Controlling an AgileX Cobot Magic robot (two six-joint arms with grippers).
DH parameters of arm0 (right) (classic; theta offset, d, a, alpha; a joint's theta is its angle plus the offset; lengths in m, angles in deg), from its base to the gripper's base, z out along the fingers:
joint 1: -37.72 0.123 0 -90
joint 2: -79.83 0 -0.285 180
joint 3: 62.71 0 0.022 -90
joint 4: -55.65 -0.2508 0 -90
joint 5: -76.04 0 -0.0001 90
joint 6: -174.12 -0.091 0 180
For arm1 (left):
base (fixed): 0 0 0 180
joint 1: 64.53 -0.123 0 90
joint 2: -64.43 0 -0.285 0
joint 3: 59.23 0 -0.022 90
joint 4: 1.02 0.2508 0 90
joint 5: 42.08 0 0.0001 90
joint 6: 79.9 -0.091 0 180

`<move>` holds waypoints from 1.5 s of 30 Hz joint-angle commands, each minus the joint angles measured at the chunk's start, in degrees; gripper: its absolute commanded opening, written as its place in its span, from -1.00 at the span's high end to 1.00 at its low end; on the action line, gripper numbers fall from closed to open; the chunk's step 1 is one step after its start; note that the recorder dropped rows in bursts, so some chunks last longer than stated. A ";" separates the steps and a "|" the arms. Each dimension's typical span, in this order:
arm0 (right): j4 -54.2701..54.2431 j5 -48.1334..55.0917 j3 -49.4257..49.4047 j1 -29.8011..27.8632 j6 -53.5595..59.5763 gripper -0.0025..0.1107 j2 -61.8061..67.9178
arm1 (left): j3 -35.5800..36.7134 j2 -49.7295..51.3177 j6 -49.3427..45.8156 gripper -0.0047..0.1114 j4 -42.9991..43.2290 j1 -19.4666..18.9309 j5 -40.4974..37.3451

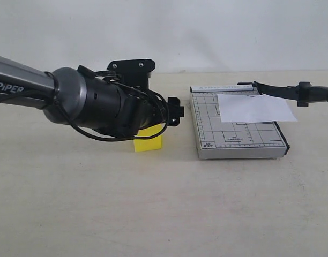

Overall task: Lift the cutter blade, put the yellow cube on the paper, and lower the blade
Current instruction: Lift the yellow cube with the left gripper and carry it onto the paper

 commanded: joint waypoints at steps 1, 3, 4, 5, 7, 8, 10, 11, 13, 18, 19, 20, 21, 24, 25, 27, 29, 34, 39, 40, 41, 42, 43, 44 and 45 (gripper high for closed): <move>-0.64 -0.07 -0.08 -0.37 0.55 0.96 0.04 | -0.37 0.65 -0.37 -0.82 -1.00 -0.23 0.45; -0.76 -0.07 -0.08 -0.37 0.55 0.96 0.04 | -0.37 1.01 -0.37 -0.82 -1.00 -0.55 0.34; -0.76 -0.07 -0.08 -0.37 0.55 0.96 0.04 | -0.52 1.22 -0.37 -0.81 -1.00 -0.70 0.23; -0.76 -0.07 -0.08 -0.37 0.55 0.96 0.04 | -0.74 1.46 -0.37 -0.80 -1.00 -0.83 -0.47; -0.76 -0.07 -0.08 -0.37 0.55 0.96 0.04 | -0.98 1.74 -0.62 -0.74 -1.00 -1.06 -1.74; -0.76 -0.07 -0.08 -0.37 0.55 0.96 0.04 | -1.25 1.99 -0.62 -0.68 -1.00 -1.06 -2.24; -0.76 -0.07 -0.08 -0.37 0.55 0.96 0.04 | -1.37 2.29 -0.62 -0.54 -1.00 -1.06 -3.36; -0.76 -0.07 -0.08 -0.37 0.55 0.96 0.04 | -1.37 2.41 -0.62 -0.47 -1.00 -1.06 -4.37; -0.76 -0.07 -0.08 -0.37 0.55 0.96 0.04 | -1.37 2.41 -1.59 -0.36 -1.00 -1.11 -5.88; -0.76 -0.07 -0.08 -0.37 0.55 0.96 0.04 | -1.37 2.41 -2.36 -0.15 -1.00 -1.59 -6.62; -0.76 -0.07 -0.08 -0.37 0.55 0.96 0.04 | -1.37 2.41 -2.65 -0.10 -1.00 -1.88 -6.50; -0.76 -0.07 -0.08 -0.37 0.55 0.96 0.04 | -1.37 2.41 -3.42 -0.05 -1.00 -2.19 -6.50; -0.76 -0.07 -0.08 -0.37 0.55 0.96 0.04 | -1.37 2.41 -4.15 0.00 -1.00 -2.76 -6.50; -0.76 -0.07 -0.08 -0.37 0.55 0.96 0.04 | -1.37 2.41 -6.97 0.15 -1.00 -3.82 -6.50; -0.76 -0.07 -0.08 -0.37 0.55 0.96 0.04 | -1.37 2.41 -7.90 0.19 -1.00 -4.13 -6.50; -0.76 -0.07 -0.08 -0.37 0.55 0.96 0.04 | -1.37 2.41 -10.26 0.32 -1.00 -4.47 -6.85; -0.76 -0.07 -0.08 -0.37 0.55 0.96 0.04 | -1.37 2.41 -12.99 0.45 -1.00 -4.76 -7.17; -0.76 -0.29 -0.08 -0.37 0.55 0.96 0.04 | -1.02 0.46 -19.10 0.84 -1.00 -4.76 -7.44; -0.76 -0.29 -0.08 -0.37 0.55 0.96 0.04 | -1.02 -1.87 -21.85 0.84 -1.00 -4.96 -7.44; -0.76 -0.29 -0.08 -0.37 0.55 0.96 0.04 | -1.02 -2.49 -22.48 0.84 -1.00 -4.96 -7.44; -0.76 -0.29 -0.08 -0.37 0.55 0.96 0.04 | -1.02 -2.88 -22.91 0.84 -1.00 -4.96 -7.44; -0.76 -0.29 -0.08 -0.37 0.55 0.96 0.04 | -1.02 -3.41 -23.52 0.84 -1.00 -4.96 -7.85; -0.76 -0.29 -0.08 -0.37 0.55 0.96 0.04 | -1.02 -4.00 -23.87 0.84 -1.00 -4.96 -8.70; -0.76 -0.29 -0.08 -0.37 0.55 0.96 0.04 | -1.02 -4.54 -23.87 0.84 -1.00 -4.96 -9.45; -0.76 -0.29 -0.08 -0.37 0.55 0.96 0.04 | -1.02 -5.24 -23.99 0.84 -1.00 -4.96 -10.86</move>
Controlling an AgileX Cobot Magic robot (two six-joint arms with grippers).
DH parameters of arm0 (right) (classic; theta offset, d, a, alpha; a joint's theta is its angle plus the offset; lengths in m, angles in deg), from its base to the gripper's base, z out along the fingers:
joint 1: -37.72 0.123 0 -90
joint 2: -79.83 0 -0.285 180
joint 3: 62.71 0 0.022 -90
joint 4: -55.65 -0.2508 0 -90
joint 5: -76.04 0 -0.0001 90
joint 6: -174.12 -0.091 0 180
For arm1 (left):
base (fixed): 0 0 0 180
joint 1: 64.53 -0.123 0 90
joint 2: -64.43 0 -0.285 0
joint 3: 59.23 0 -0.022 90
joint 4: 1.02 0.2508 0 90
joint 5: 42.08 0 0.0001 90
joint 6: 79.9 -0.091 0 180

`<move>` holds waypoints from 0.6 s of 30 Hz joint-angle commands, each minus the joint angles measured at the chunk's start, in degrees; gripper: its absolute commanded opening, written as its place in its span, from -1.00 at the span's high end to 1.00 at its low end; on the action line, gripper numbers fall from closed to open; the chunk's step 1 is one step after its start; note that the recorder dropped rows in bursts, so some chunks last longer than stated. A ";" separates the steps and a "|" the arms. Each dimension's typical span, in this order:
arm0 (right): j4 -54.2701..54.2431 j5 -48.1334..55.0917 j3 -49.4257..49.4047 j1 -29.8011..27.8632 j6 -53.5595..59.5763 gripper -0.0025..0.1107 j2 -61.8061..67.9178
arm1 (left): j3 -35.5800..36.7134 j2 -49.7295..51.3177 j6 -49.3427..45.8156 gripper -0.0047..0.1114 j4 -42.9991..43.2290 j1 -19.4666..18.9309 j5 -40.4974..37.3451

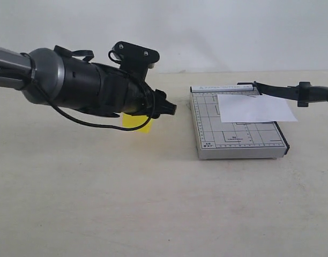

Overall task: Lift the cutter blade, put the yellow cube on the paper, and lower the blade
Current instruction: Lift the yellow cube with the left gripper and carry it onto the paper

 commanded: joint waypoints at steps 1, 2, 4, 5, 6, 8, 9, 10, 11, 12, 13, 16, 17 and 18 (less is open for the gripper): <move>-0.04 -0.41 -0.08 -0.37 0.55 0.96 0.04 | 0.08 -3.30 -1.46 0.84 -0.14 -0.22 -4.58; -0.04 -0.41 -0.08 -0.37 0.55 0.96 0.04 | 0.08 -3.94 -1.72 0.84 -0.14 -0.22 -6.72; -0.04 -0.41 -0.08 -0.37 0.55 0.96 0.04 | -0.19 -5.27 -3.86 0.84 -0.14 -0.33 -13.91; -0.04 -0.41 -0.08 -0.37 0.55 0.96 0.04 | -0.47 -5.68 -5.13 0.84 -0.14 -0.33 -19.02; -0.04 -0.41 -0.08 -0.37 0.55 0.96 0.04 | -1.32 -5.89 -6.71 0.84 -0.14 -0.58 -24.50; -0.04 -0.41 -0.08 -0.37 0.55 0.96 0.04 | -5.99 -4.20 -7.65 0.84 1.14 -0.87 -36.13; -0.04 -0.41 -0.08 -0.37 0.55 0.96 0.04 | -7.81 -3.12 -7.65 0.84 2.28 -0.87 -36.60; -0.04 -0.41 -0.08 -0.37 0.55 0.96 0.04 | -12.86 0.10 -5.75 0.84 6.71 -0.87 -36.86; -0.04 -0.41 -0.08 -0.37 0.55 0.96 0.04 | -15.42 1.73 -3.88 0.84 8.64 -0.87 -37.38; -0.04 -0.41 -0.08 -0.37 0.55 0.96 0.04 | -20.59 5.07 1.68 0.84 15.30 -0.87 -39.48; -0.04 -0.41 -0.08 -0.37 0.55 0.96 0.04 | -22.70 6.45 4.72 0.84 19.48 -0.87 -40.15; -0.04 -0.41 -0.08 -0.37 0.55 0.96 0.04 | -38.08 15.48 24.54 0.84 41.36 -0.87 -50.07; -0.04 -0.41 -0.08 -0.37 0.55 0.96 0.04 | -43.32 17.97 30.13 0.84 48.39 -0.87 -53.69; -0.04 -0.41 -0.08 -0.37 0.55 0.96 0.04 | -49.17 20.64 34.99 0.84 55.23 -0.87 -56.76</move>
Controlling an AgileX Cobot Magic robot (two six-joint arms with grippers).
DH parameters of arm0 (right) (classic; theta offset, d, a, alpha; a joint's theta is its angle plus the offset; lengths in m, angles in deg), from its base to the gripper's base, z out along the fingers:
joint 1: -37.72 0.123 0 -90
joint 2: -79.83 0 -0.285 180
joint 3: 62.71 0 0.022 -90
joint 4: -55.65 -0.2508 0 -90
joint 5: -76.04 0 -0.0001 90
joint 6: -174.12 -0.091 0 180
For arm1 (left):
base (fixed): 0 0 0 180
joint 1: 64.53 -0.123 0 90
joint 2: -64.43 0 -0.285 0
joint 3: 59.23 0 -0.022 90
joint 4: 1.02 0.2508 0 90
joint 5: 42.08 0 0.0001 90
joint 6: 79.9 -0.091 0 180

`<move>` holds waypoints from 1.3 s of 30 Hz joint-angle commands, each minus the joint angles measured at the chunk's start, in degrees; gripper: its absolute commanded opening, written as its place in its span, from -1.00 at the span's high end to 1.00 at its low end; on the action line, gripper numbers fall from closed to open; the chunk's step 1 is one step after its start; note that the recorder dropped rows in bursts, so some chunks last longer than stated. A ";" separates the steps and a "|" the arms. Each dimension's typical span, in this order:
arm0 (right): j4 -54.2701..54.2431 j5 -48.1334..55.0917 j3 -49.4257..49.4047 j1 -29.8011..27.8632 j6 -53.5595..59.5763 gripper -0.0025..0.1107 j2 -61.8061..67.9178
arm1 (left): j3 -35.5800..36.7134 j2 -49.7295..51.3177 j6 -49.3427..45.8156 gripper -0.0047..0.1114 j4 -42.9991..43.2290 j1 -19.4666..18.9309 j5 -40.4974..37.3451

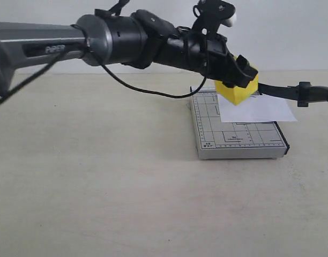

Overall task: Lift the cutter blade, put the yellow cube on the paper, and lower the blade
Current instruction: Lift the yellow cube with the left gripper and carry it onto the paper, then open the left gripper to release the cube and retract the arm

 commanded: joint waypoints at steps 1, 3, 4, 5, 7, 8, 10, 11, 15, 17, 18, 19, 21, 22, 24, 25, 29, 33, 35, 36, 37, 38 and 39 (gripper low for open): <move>0.07 -0.41 -0.08 -0.37 0.55 0.96 0.04 | -17.84 8.01 20.32 0.84 25.10 0.03 -12.63; 0.07 -0.41 -0.08 -0.37 0.55 0.96 0.04 | -25.06 11.51 24.62 0.84 30.26 -0.45 -14.53; 0.07 -0.41 -0.08 -0.37 0.55 0.96 0.04 | -27.66 13.10 25.20 0.84 29.75 -0.74 -15.06; 0.07 -0.41 -0.08 -0.37 0.55 0.96 0.04 | -29.56 14.57 25.30 0.84 28.75 -1.16 -15.34; 0.07 -0.41 -0.08 -0.37 0.55 0.96 0.04 | -31.55 16.49 25.34 0.84 26.69 -1.75 -16.67; 0.07 -0.28 -0.08 -0.37 0.55 0.96 0.04 | -31.93 17.26 25.34 0.84 25.82 -1.81 -17.21; 0.07 -0.28 -0.08 -0.37 0.55 0.96 0.04 | -32.34 18.19 25.34 0.84 25.28 -1.81 -17.87; 0.07 -0.28 -0.08 -0.37 0.55 0.96 0.04 | -32.27 18.29 24.96 0.84 25.28 -1.81 -17.87; 0.07 -0.28 -0.08 -0.37 0.55 0.96 0.04 | -32.27 19.11 24.73 0.84 25.44 -1.81 -17.63; 0.07 -0.28 -0.08 -0.37 0.55 0.96 0.04 | -32.27 19.65 24.73 0.84 25.44 -1.81 -17.78; 0.07 -0.28 -0.08 -0.37 0.55 0.96 0.04 | -32.27 19.83 24.56 0.84 25.29 -1.81 -17.78; 0.07 -0.28 -0.08 -0.37 0.55 0.96 0.04 | -32.27 20.13 24.55 0.84 25.29 -1.81 -17.78; 0.07 -0.28 -0.08 -0.37 0.55 0.96 0.04 | -32.27 20.56 24.25 0.84 25.16 -1.81 -18.39; 0.07 -0.28 -0.08 -0.37 0.55 0.96 0.04 | -32.27 20.83 24.08 0.84 25.27 -1.81 -18.87; 0.07 -0.28 -0.08 -0.37 0.55 0.96 0.04 | -32.27 20.86 24.08 0.84 25.27 -1.81 -18.87; 0.07 -0.28 -0.08 -0.37 0.55 0.96 0.04 | -32.27 20.84 24.08 0.84 25.27 -1.81 -18.65; 0.07 -0.28 -0.08 -0.37 0.55 0.96 0.04 | -32.27 20.84 24.08 0.83 25.06 -1.81 -17.53; 0.07 -0.28 -0.08 -0.37 0.55 0.96 0.04 | -32.27 21.07 24.08 0.51 24.82 -1.81 -17.53; 0.07 -0.28 -0.08 -0.37 0.55 0.96 0.04 | -32.27 21.07 24.08 0.18 24.71 -1.81 -17.53; 0.07 -0.28 -0.08 -0.37 0.55 0.96 0.04 | -32.27 21.07 24.08 0.05 24.61 -1.81 -17.34; 0.07 -0.28 -0.08 -0.37 0.55 0.96 0.04 | -32.27 21.07 24.08 -0.09 23.82 -1.81 -16.73; 0.07 -0.28 -0.08 -0.37 0.55 0.96 0.04 | -32.27 21.07 24.08 -0.23 22.97 -1.81 -16.02; 0.07 -0.28 -0.08 -0.37 0.55 0.96 0.04 | -32.27 21.07 24.08 -0.32 22.33 -1.81 -15.54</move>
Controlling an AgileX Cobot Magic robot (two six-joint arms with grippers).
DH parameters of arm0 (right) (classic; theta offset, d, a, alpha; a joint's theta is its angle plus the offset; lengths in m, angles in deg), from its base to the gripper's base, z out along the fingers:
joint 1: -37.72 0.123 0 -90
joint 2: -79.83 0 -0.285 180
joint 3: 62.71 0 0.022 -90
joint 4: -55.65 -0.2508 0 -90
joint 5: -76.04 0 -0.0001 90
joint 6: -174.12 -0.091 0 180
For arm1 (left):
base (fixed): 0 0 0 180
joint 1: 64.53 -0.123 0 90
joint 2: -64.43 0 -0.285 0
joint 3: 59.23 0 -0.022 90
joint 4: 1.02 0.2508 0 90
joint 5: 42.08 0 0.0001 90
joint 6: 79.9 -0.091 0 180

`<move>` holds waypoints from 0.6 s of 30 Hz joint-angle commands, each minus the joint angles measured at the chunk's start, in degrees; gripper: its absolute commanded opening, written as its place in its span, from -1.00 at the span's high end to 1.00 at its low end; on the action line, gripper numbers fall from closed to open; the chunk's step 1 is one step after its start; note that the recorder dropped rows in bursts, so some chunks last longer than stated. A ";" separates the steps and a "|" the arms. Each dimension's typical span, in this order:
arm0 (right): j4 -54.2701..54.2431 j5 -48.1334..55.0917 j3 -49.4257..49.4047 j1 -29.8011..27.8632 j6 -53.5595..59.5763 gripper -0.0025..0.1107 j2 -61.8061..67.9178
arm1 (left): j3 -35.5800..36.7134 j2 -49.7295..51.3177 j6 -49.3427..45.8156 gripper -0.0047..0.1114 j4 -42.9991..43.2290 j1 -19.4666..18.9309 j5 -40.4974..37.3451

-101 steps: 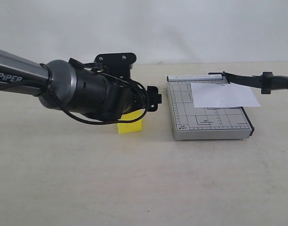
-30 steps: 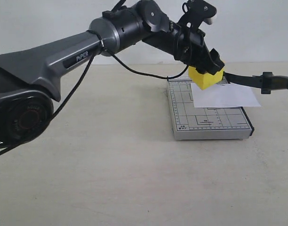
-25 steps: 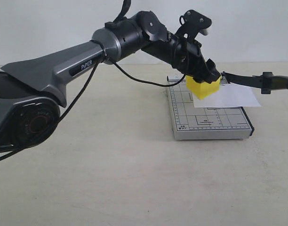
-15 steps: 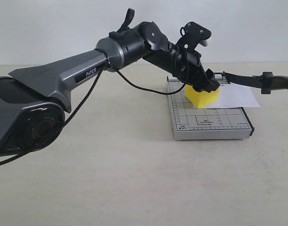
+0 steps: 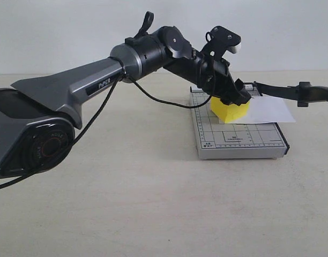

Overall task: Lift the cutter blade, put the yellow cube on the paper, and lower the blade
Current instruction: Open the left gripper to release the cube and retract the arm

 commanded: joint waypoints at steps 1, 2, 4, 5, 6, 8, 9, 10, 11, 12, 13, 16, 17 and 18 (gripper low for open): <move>0.07 -0.28 -0.08 -0.37 0.55 0.96 0.04 | -0.57 0.11 -0.19 -0.42 -3.29 -0.07 2.82; 0.07 -0.28 -0.08 -0.37 0.55 0.96 0.04 | -0.56 -0.11 -0.19 -0.50 -3.55 -0.07 2.94; 0.07 -0.28 -0.08 -0.37 0.55 0.96 0.04 | -0.56 -0.71 -0.19 -0.58 -3.55 -0.07 2.94; 0.07 -0.28 -0.08 -0.37 0.55 0.96 0.04 | -0.56 -1.18 -0.19 -0.60 -3.55 -0.07 2.94; 0.07 -0.28 -0.08 -0.37 0.55 0.96 0.04 | -0.56 -1.50 -0.19 -0.59 -3.55 -0.07 2.94; 0.07 -0.28 -0.08 -0.37 0.55 0.96 0.04 | -0.56 -2.69 0.68 -0.58 -3.27 -0.22 2.55; 0.07 -0.28 -0.08 -0.37 0.55 0.96 0.04 | -0.56 -3.30 1.78 -0.58 -3.01 -0.22 2.30; 0.07 -0.28 -0.08 -0.37 0.55 0.96 0.04 | -0.56 -4.05 3.79 -0.55 -2.39 -0.39 2.30; 0.07 -0.28 -0.08 -0.37 0.55 0.96 0.04 | -0.56 -4.73 6.05 -0.48 -1.04 -0.44 2.30; 0.07 -0.28 -0.08 -0.37 0.55 0.96 0.04 | -0.56 -5.32 7.81 -0.40 0.41 -0.55 2.30; 0.07 -0.28 -0.08 -0.37 0.55 0.96 0.04 | -0.56 -5.92 10.29 -0.27 2.08 -0.80 2.30; 0.07 -0.28 -0.08 -0.37 0.55 0.96 0.04 | -0.56 -7.23 18.26 0.34 6.63 -1.35 1.40; 0.07 -0.28 -0.08 -0.37 0.55 0.96 0.04 | -0.45 -7.51 19.40 0.56 6.87 -1.49 0.78; 0.07 -0.28 -0.08 -0.37 0.55 0.96 0.04 | -0.45 -7.51 19.88 0.73 6.75 -1.64 0.25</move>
